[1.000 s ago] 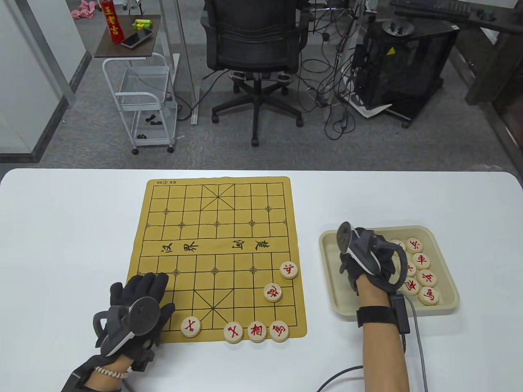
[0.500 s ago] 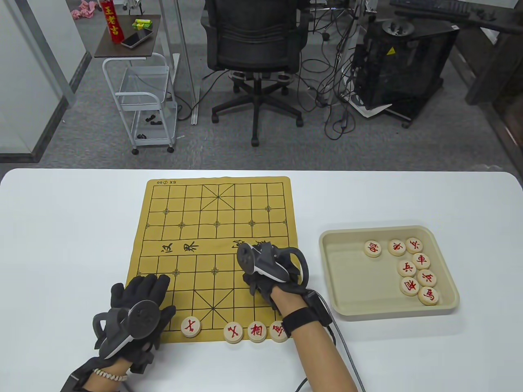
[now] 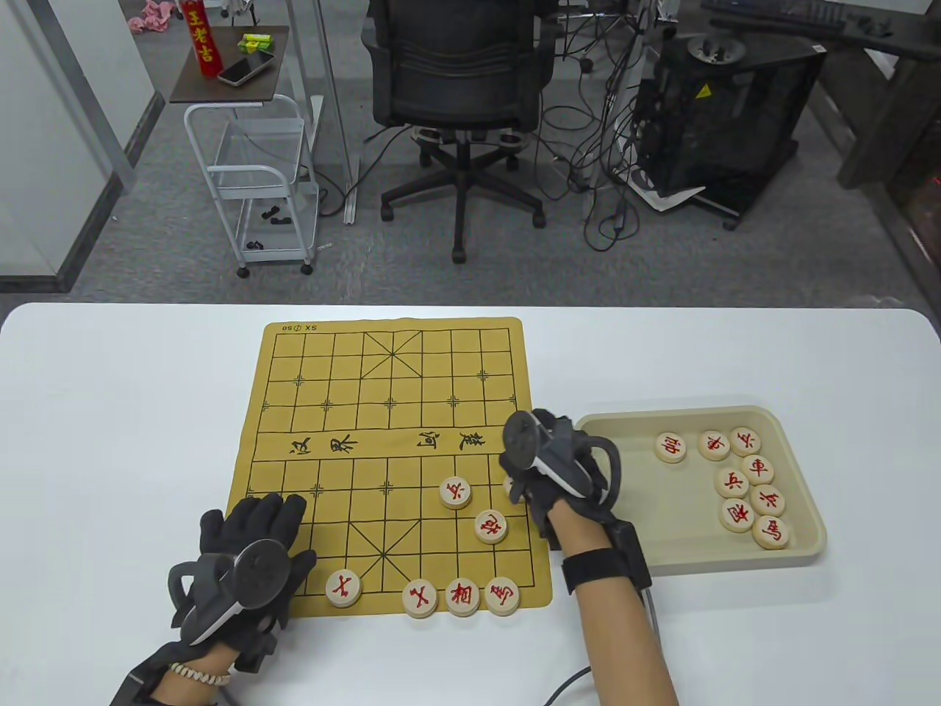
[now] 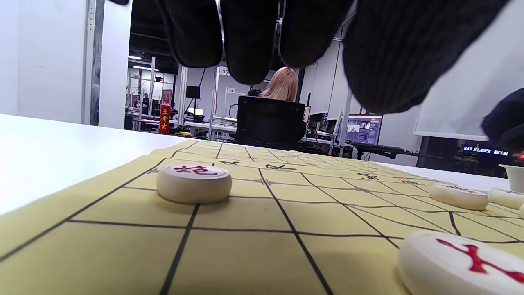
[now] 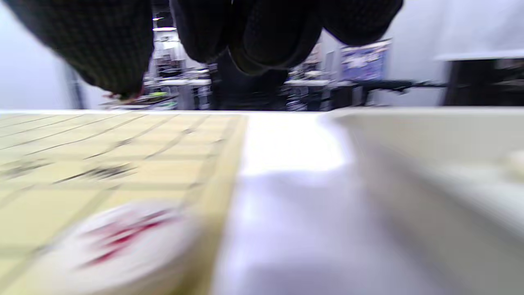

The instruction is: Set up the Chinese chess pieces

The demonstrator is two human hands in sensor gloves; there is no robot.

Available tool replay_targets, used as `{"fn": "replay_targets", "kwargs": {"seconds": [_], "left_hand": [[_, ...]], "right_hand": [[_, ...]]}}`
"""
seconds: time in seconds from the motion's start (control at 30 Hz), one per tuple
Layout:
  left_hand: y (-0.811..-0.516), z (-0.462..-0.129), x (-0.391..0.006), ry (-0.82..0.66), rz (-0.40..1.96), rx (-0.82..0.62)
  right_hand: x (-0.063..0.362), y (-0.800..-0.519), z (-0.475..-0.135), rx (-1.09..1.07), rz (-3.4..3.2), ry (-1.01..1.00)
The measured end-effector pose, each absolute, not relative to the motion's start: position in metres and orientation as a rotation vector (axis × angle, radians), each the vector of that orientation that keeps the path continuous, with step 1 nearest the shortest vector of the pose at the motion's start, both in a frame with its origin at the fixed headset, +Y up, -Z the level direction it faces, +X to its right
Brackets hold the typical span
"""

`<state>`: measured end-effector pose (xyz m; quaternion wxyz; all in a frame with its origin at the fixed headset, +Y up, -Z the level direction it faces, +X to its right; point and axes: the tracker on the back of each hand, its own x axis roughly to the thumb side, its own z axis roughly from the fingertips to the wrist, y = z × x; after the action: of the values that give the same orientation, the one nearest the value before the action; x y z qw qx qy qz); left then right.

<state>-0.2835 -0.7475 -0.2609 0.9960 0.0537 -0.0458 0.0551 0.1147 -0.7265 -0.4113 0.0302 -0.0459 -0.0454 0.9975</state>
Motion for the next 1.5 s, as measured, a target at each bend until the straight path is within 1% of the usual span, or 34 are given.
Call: {"fn": "replay_targets", "kwargs": {"seconds": [0.03,0.07,0.17,0.3,0.33,0.43,0.57,0.7,0.8,0.9,1.03,1.07,1.17,1.27,1.37,1.4,1.43,1.5], "left_hand": [[-0.748,-0.261,-0.283,-0.092,0.109,0.108],[-0.748,-0.261,-0.283,-0.092,0.107,0.107],[-0.748,-0.262,-0.282,-0.094,0.099,0.105],[-0.748,-0.262,-0.281,-0.093,0.096,0.106],[-0.748,-0.261,-0.281,-0.092,0.097,0.109],[-0.747,-0.261,-0.282,-0.086,0.103,0.112],[-0.748,-0.262,-0.282,-0.082,0.102,0.106],[-0.748,-0.262,-0.282,-0.082,0.097,0.098],[-0.748,-0.262,-0.282,-0.082,0.095,0.094],[-0.748,-0.262,-0.282,-0.079,0.097,0.092],[-0.746,-0.262,-0.283,-0.078,0.108,0.099],[-0.746,-0.262,-0.283,-0.078,0.108,0.099],[-0.747,-0.262,-0.284,-0.081,0.111,0.099],[-0.746,-0.262,-0.284,-0.087,0.118,0.105],[-0.747,-0.262,-0.284,-0.095,0.119,0.108],[-0.747,-0.262,-0.284,-0.099,0.118,0.108],[-0.747,-0.262,-0.283,-0.105,0.117,0.107],[-0.747,-0.261,-0.283,-0.116,0.118,0.109]], "right_hand": [[0.135,-0.723,-0.414,-0.256,3.079,-0.167],[0.147,-0.722,-0.415,-0.318,3.084,-0.172],[0.189,-0.729,-0.42,-0.532,3.09,-0.065],[0.222,-0.744,-0.425,-0.697,3.113,-0.004],[0.23,-0.75,-0.428,-0.716,3.123,0.051],[0.241,-0.762,-0.434,-0.771,3.141,0.204],[0.247,-0.773,-0.441,-0.822,3.127,0.281],[0.249,-0.777,-0.446,-0.872,3.118,0.285],[0.251,-0.778,-0.448,-0.887,3.085,0.247],[0.254,-0.777,-0.447,-0.841,3.125,0.123],[0.252,-0.774,-0.441,-0.816,3.14,0.053],[0.25,-0.772,-0.439,-0.8,3.157,0.037],[0.241,-0.757,-0.429,-0.722,3.124,-0.097],[0.214,-0.737,-0.414,-0.531,3.078,-0.187],[0.173,-0.718,-0.394,-0.288,3.051,-0.265],[0.161,-0.714,-0.388,-0.211,3.033,-0.273],[0.14,-0.709,-0.378,-0.083,2.99,-0.268],[0.106,-0.704,-0.361,0.092,2.935,-0.246]]}}
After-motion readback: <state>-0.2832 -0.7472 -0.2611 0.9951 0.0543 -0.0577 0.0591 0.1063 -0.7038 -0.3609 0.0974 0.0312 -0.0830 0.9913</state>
